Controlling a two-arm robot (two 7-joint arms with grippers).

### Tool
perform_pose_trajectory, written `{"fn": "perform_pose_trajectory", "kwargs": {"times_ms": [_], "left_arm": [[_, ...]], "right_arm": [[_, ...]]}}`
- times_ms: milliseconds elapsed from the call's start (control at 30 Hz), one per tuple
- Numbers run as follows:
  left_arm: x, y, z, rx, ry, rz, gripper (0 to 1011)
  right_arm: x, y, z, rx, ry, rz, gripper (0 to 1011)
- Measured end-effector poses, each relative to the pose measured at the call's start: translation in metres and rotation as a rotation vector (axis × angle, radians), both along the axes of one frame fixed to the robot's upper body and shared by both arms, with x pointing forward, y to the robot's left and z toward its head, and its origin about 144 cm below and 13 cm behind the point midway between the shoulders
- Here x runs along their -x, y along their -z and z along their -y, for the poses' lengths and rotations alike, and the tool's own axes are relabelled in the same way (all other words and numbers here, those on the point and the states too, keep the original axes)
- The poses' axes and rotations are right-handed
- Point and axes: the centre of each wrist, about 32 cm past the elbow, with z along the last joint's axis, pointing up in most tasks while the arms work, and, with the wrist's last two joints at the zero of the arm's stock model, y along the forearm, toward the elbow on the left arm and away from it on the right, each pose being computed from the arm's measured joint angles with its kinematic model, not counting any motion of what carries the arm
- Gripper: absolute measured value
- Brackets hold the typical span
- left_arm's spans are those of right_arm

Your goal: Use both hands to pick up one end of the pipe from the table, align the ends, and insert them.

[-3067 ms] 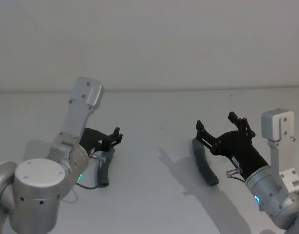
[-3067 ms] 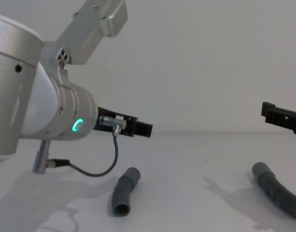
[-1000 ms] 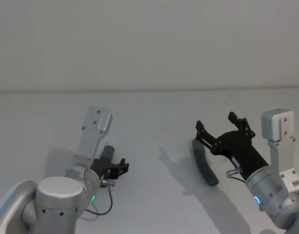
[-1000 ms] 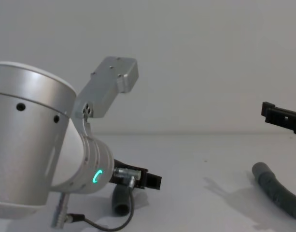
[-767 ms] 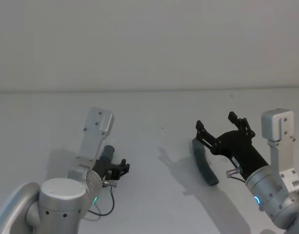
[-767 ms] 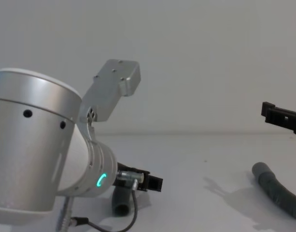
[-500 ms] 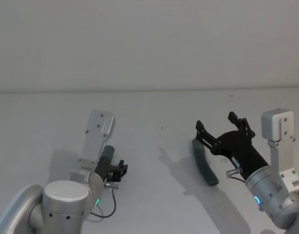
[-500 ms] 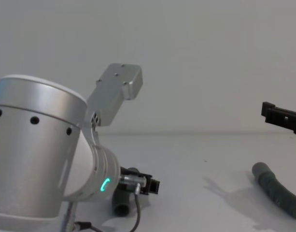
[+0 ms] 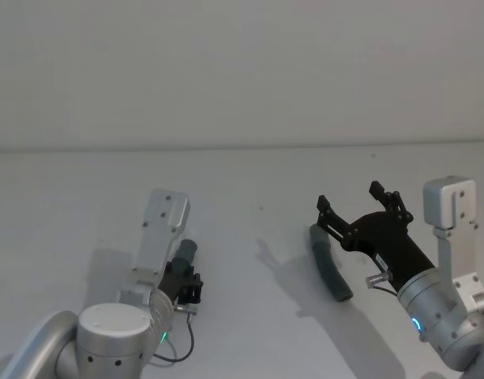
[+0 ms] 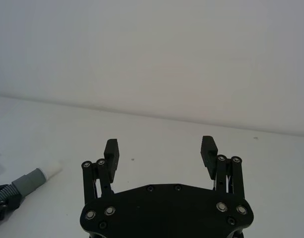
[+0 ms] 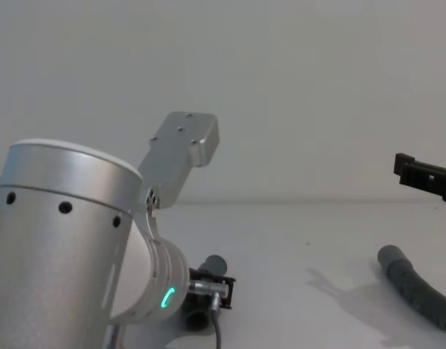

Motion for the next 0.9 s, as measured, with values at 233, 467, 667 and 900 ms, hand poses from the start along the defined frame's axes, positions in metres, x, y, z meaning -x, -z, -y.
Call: {"fn": "perform_pose_trajectory", "kwargs": {"times_ms": [233,467,667,900], "left_arm": [[0.001,0.002,0.000,-0.002,-0.004,0.004,302],[0.001,0.003,-0.001,-0.026,0.006,0.024,302],[-0.003,-0.004,-0.009,-0.063,0.040,0.086,302],[-0.008,-0.014,-0.021,-0.088,0.102,0.156,302]], "right_arm": [[0.000,0.000,0.000,0.000,0.000,0.000,1003],[0.000,0.000,0.000,0.000,0.000,0.000,1003],[0.000,0.000,0.000,0.000,0.000,0.000,1003],[0.000,0.000,0.000,0.000,0.000,0.000,1003]]}}
